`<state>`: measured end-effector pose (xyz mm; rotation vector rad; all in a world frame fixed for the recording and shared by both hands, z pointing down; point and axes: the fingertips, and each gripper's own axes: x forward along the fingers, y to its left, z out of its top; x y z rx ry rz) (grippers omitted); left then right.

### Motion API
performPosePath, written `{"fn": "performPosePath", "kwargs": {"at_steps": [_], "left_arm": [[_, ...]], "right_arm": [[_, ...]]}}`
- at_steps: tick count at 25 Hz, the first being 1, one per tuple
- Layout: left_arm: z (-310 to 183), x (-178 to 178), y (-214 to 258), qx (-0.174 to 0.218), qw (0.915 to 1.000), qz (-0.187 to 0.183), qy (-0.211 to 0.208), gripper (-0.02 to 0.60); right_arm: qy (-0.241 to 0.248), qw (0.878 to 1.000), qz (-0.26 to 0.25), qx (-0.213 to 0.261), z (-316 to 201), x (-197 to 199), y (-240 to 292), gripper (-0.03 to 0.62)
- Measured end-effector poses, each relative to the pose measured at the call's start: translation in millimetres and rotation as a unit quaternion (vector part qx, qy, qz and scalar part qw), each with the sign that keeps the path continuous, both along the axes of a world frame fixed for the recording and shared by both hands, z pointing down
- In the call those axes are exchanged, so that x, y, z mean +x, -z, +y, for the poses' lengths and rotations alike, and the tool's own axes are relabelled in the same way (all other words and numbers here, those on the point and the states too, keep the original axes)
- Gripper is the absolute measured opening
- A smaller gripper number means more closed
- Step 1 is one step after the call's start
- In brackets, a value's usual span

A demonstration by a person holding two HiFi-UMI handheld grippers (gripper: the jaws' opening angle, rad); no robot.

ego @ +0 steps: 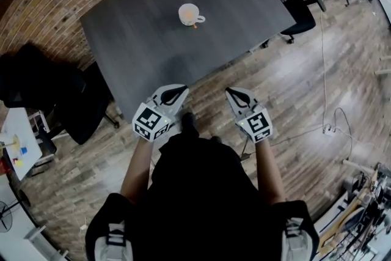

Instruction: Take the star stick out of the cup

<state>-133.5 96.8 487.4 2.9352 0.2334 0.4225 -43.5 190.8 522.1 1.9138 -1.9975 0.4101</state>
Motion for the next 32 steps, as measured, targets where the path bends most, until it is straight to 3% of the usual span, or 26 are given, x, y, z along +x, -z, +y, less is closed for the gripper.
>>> {"fn": "performPosePath", "kwargs": {"at_steps": [15,26,32], "left_arm": [[-62,-5,9,0.006,0.9999,0.011,-0.003,0.000],[-91,-14,2,-0.002,0.9982,-0.001,0.060,0.000],[-118,9,3,0.003,0.9930,-0.003,0.118,0.001]], "right_arm": [[-0.010,1.000,0.020,0.004,-62,4,12,0.000],[0.025,0.999,0.021,-0.006,-95,28,4,0.000],[0.073,0.997,0.018,-0.007,-129,63,-3,0.000]]}}
